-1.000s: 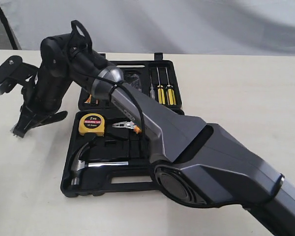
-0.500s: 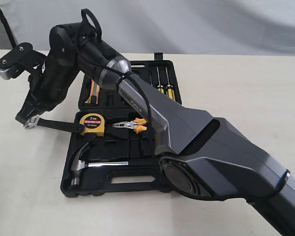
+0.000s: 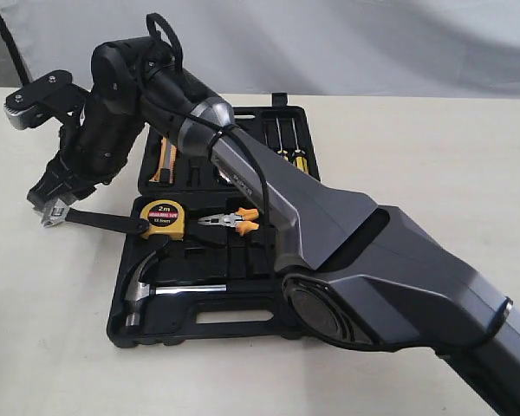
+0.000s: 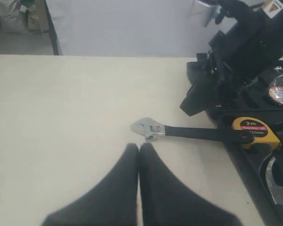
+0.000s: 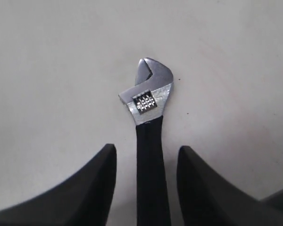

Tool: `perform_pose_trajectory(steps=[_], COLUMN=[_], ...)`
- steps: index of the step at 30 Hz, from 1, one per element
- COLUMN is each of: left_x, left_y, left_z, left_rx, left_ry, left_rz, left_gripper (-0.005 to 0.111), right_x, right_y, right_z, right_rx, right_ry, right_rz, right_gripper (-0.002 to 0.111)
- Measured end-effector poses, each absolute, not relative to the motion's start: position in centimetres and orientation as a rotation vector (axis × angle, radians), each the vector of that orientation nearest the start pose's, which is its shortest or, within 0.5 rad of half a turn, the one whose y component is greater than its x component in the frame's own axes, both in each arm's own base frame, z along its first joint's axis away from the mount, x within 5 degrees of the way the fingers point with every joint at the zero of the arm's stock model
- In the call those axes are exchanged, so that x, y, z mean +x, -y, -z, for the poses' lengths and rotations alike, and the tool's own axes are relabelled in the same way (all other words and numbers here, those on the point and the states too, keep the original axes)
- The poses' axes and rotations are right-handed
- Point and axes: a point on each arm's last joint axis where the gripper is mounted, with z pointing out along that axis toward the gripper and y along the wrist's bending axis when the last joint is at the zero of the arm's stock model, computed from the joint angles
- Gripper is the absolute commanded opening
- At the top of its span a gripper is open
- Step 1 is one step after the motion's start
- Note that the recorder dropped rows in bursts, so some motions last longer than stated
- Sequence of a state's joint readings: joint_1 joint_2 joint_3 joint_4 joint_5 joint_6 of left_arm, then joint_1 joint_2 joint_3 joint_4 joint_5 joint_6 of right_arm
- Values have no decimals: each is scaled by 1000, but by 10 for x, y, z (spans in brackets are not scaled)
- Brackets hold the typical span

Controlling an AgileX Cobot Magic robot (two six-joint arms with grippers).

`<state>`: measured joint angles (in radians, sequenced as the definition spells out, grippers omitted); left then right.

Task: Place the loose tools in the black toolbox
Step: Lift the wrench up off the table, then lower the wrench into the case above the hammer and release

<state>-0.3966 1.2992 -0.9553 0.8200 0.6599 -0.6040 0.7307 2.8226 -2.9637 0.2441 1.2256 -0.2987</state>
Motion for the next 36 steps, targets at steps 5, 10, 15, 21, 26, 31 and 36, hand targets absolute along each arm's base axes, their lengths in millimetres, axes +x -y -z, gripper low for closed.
perform_pose_trajectory(steps=[5, 10, 15, 21, 26, 31, 36], left_x=[264, 264, 264, 264, 264, 264, 264], left_y=[66, 66, 66, 66, 66, 66, 66], left_z=[-308, -308, -308, -308, -308, -308, -308], left_rx=[323, 323, 323, 323, 323, 323, 323], left_ry=[-2224, -2224, -2224, -2224, -2224, -2224, -2224], left_rz=[-377, -377, -377, -377, -377, -377, -377], left_gripper=[1, 1, 1, 1, 1, 1, 1], right_x=[410, 413, 413, 413, 413, 413, 411], right_y=[-396, -399, -403, -405, -406, -405, -404], right_z=[-172, -143, -126, -116, -113, -121, -161], right_rx=[-1321, -1341, -1357, -1379, -1382, -1382, -1364], right_ry=[-2233, -2240, -2230, -2214, -2214, -2199, -2141], right_rz=[-472, -465, -460, -452, -454, -451, -458], right_gripper=[46, 51, 51, 30, 0, 0, 0])
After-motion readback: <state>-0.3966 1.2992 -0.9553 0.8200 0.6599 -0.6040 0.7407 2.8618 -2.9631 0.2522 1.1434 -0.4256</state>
